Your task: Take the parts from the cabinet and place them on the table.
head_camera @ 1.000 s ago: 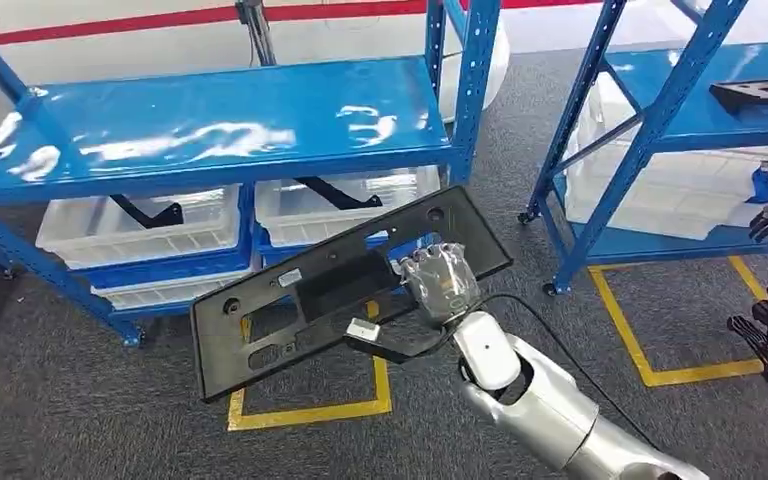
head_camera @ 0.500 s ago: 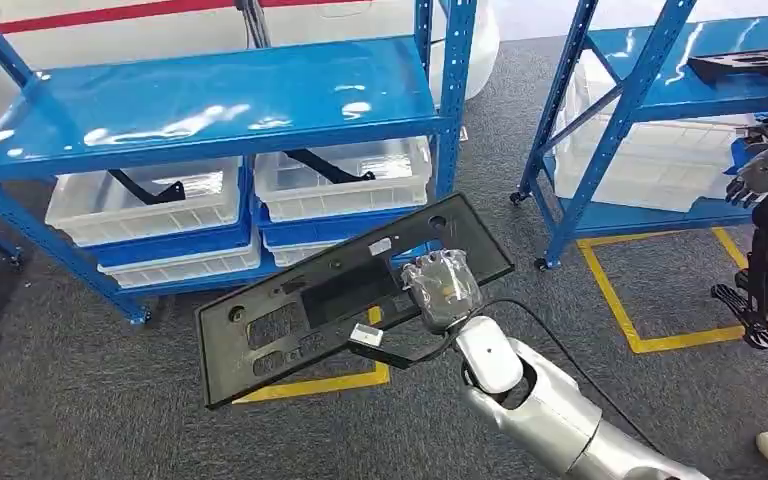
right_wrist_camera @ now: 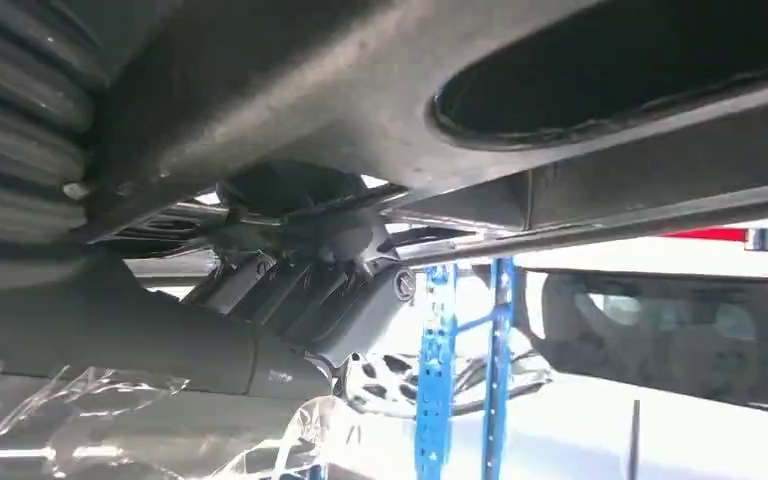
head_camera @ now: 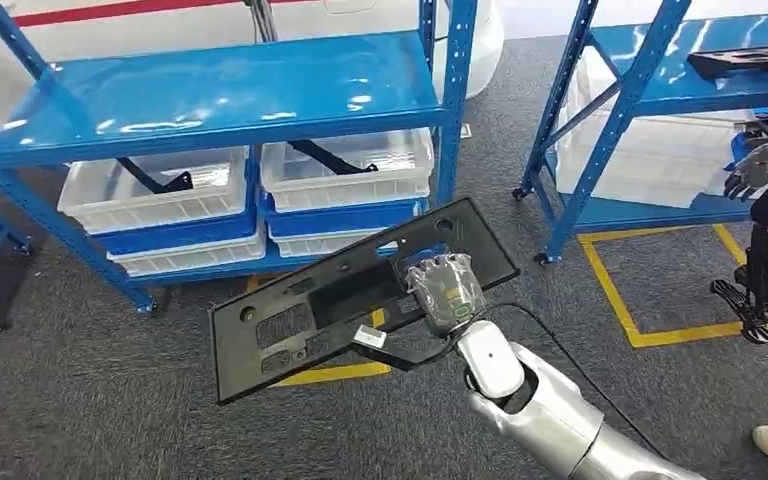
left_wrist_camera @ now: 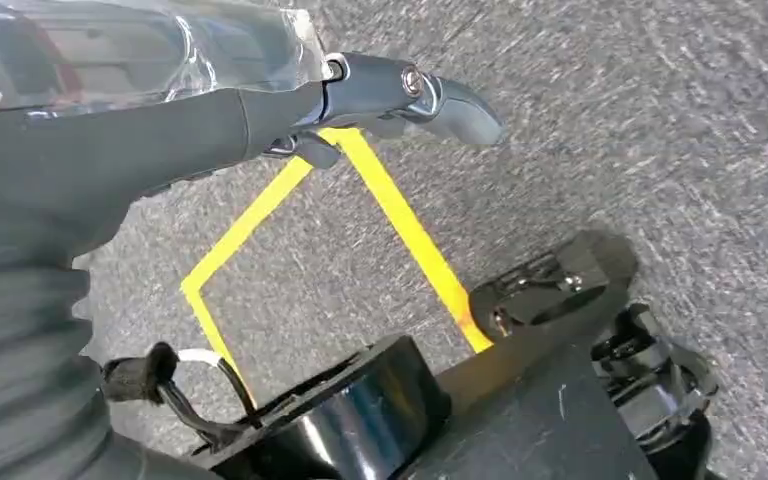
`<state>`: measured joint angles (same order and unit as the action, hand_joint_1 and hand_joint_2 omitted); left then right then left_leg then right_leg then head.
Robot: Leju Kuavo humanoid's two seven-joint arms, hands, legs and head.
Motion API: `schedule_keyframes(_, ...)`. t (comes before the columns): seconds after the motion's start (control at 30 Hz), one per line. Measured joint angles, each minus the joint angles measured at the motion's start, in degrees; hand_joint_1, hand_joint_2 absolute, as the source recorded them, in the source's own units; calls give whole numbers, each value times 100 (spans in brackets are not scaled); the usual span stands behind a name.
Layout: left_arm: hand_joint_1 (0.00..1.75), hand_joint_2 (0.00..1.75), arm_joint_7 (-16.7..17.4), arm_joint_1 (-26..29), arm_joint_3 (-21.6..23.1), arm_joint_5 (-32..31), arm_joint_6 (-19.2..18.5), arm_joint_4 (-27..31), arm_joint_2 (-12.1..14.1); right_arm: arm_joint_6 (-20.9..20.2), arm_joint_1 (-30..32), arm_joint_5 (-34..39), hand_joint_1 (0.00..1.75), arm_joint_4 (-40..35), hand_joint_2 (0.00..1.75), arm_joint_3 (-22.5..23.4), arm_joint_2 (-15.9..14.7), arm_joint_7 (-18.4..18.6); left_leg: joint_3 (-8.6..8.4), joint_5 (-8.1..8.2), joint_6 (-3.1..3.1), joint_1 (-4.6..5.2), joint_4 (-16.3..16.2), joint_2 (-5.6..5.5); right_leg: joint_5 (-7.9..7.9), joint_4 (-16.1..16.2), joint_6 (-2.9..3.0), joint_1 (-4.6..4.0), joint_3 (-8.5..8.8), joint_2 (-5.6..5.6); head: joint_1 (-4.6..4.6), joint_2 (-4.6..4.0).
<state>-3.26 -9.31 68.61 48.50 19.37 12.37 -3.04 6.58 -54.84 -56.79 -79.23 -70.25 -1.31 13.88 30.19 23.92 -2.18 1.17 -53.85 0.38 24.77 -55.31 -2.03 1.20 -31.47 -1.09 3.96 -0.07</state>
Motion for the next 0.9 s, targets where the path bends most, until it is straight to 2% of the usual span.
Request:
schedule_keyframes(0.03, 0, 175, -4, 6, 0, 0, 2, 0, 0, -4, -6, -20, 175, -2, 175, 0, 4, 0, -41, -65, -53, -43, 98, -25, 15, -3, -35, -40, -9, -12, 0, 0)
schedule_keyframes(0.07, 0, 175, -4, 14, 0, 4, 4, 0, -7, -24, 0, -33, 175, -7, 175, -2, -4, -13, -49, -106, -55, -70, 133, -43, 113, -96, -55, -15, -48, 19, 0, 0)
schedule_keyframes(0.1, 0, 175, -4, 18, 0, 11, 9, 0, -2, -33, -1, -37, 175, -18, 175, -2, -4, -11, -27, -129, -98, -84, 139, -62, 342, -411, -57, -28, -186, 55, -4, 0)
schedule_keyframes(0.17, 0, 175, -4, 38, 0, 15, 17, 0, -2, -48, 22, -41, 175, -20, 175, -4, -22, 0, 6, -152, -133, -80, 137, -110, 800, -1382, -85, -14, -619, 86, -2, 0)
schedule_keyframes(0.2, 0, 175, -7, 48, 0, 20, 17, 0, -2, -66, 43, -48, 175, -20, 175, -9, -31, 0, 23, -156, -133, -81, 128, -146, 892, -1744, -103, -13, -786, 89, -4, 0)
schedule_keyframes(0.23, 0, 175, -7, 52, 0, 20, 17, 0, -2, -70, 77, -48, 175, -20, 175, -18, -39, 0, 28, -164, -122, -87, 123, -188, 845, -1848, -114, -1, -837, 89, -4, 0)
schedule_keyframes(0.27, 0, 175, -7, 56, 0, 20, 17, 0, -4, -77, 103, -46, 175, -20, 175, -24, -48, 0, 28, -169, -113, -98, 116, -234, 681, -1668, -127, 14, -754, 91, -4, 0)
schedule_keyframes(0.33, 0, 175, -13, 47, 0, 20, 17, 0, -7, -81, 116, -48, 175, -20, 175, -31, -50, 0, 38, -160, -88, -123, 60, -337, 156, -727, -156, 56, -293, 150, -4, 0)
schedule_keyframes(0.37, 0, 175, -15, 42, 0, 20, 17, 0, -7, -81, 116, -48, 175, -20, 175, -31, -57, 0, 75, -130, -43, -127, -2, -385, -23, -204, -182, 107, -58, 357, -4, 0)
schedule_keyframes(0.4, 0, 175, -17, 21, 0, 22, 17, 0, -4, -81, 108, -48, 175, -20, 175, -31, -63, 0, 159, -109, 2, -88, -78, -416, 84, -89, -180, 109, 2, 524, -2, 0)
schedule_keyframes(0.43, 0, 175, -18, 10, 0, 22, 20, 0, -4, -83, 112, -48, 175, -28, 175, -28, -63, 0, 219, -135, 30, -105, -104, -469, 70, -130, -146, 109, -54, 474, 0, 0)
schedule_keyframes(0.5, 0, 175, -22, 28, -2, 26, 26, 0, -4, -90, 127, -61, 175, -28, 175, -31, -63, -2, 269, -178, 101, -144, -85, -569, 64, -144, -84, 55, -84, 368, 0, 0)
schedule_keyframes(0.53, 0, 175, -22, 28, -2, 33, 33, 0, -2, -92, 127, -63, 175, -28, 175, -33, -63, -2, 282, -185, 124, -152, -90, -611, 43, -126, -45, 69, -87, 310, 0, 0)
schedule_keyframes(0.57, 0, 175, -22, 33, -2, 33, 48, 2, 7, -96, 120, -65, 175, -30, 175, -33, -61, 0, 306, -130, 139, -159, -154, -524, 24, -111, -14, 102, -84, 228, 0, 0)
schedule_keyframes(0.6, 0, 175, -20, 34, -2, 37, 57, 4, -7, -98, 118, -65, 175, -31, 175, -31, -59, 0, 417, 22, 180, -132, -368, -312, 18, -111, 20, 103, -86, 192, 9, 0)
schedule_keyframes(0.63, 0, 175, -22, 15, -2, 39, 70, 4, -4, -101, 120, -65, 175, -33, 175, -31, -59, 0, 613, 268, 219, -142, -816, -191, 17, -112, 41, 101, -92, 128, 9, 0)
schedule_keyframes(0.67, 0, 175, -22, -14, -7, 46, 81, 4, -2, -101, 121, -65, 175, -35, 175, -31, -63, 2, 798, 469, 246, -149, -1266, -148, 16, -112, 50, 96, -98, 79, 7, 0)
schedule_keyframes(0.7, 0, 175, -24, -38, -7, 55, 85, 4, -2, -105, 128, -70, 175, -35, 175, -33, -79, 2, 1000, 650, 272, -159, -1757, -131, 14, -112, 56, 90, -109, -29, 9, 0)
schedule_keyframes(0.73, 0, 175, -24, -45, -9, 59, 94, 4, -2, -120, 146, -72, 175, -35, 175, -33, -81, 2, 1087, 691, 290, -175, -2001, -123, 14, -113, 56, 88, -112, -95, 7, 0)
schedule_keyframes(0.77, 0, 175, -24, -43, -9, 61, 120, 4, -2, -120, 164, -72, 175, -35, 175, -33, -81, 2, 1022, 622, 292, -183, -1931, -119, 14, -113, 55, 87, -111, -158, 7, 0)
schedule_keyframes(0.8, 0, 175, -22, -31, -9, 59, 120, 4, -2, -120, 169, -72, 175, -35, 175, -33, -79, 2, 827, 449, 283, -189, -1593, -101, 14, -113, 54, 87, -110, -211, 7, 0)
schedule_keyframes(0.83, 0, 175, -20, -6, -7, 55, 120, 4, 0, -120, 167, -72, 175, -39, 175, -33, -77, -4, 534, 214, 262, -187, -1055, -55, 13, -113, 53, 87, -103, -262, 9, 0)
schedule_keyframes(0.87, 0, 175, -15, 16, -7, 55, 120, 4, 0, -120, 167, -76, 175, -48, 175, -33, -77, -9, 242, -2, 234, -179, -508, 65, 17, -112, 47, 86, -94, -313, 9, 0)
schedule_keyframes(0.9, 0, 175, -11, 48, -7, 52, 120, 4, 0, -120, 157, -79, 175, -50, 175, -31, -77, 2, 90, 12, 203, -124, -142, 355, 12, -110, 36, 69, -99, -361, 7, 0)
